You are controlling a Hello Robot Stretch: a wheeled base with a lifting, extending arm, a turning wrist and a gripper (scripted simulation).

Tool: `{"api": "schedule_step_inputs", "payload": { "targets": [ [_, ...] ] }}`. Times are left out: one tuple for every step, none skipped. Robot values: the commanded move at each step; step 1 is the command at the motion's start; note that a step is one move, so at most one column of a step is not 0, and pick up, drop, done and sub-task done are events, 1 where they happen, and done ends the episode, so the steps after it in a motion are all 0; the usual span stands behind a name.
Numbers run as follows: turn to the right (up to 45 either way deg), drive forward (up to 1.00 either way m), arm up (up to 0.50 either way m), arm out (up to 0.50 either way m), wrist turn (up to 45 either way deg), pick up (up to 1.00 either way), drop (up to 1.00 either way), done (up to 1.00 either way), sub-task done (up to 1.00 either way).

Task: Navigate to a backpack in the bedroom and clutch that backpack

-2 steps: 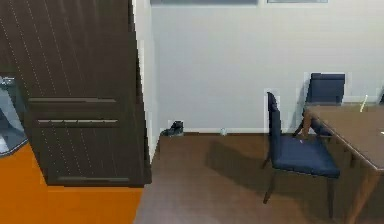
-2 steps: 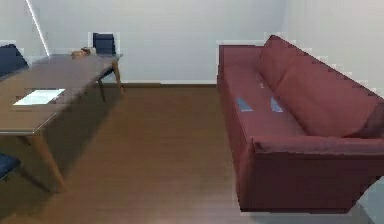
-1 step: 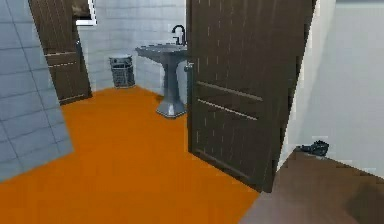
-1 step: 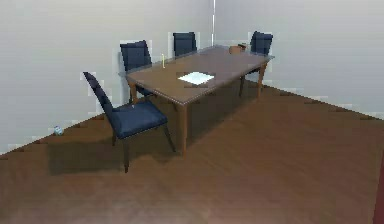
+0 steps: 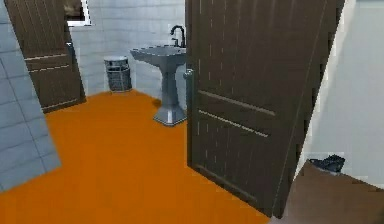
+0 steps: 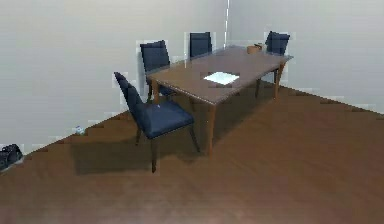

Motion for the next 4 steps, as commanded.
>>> {"api": "schedule_step_inputs", "payload": {
  "targets": [
    [-21.0, 0.0, 0.0, 0.0, 0.0, 0.0, 0.0, 0.0, 0.0],
    [0.0, 1.0, 0.0, 0.0, 0.0, 0.0, 0.0, 0.0, 0.0],
    [-3.0, 0.0, 0.0, 0.0, 0.0, 0.0, 0.0, 0.0, 0.0],
    [0.0, 0.85, 0.0, 0.0, 0.0, 0.0, 0.0, 0.0, 0.0]
  ]
}}
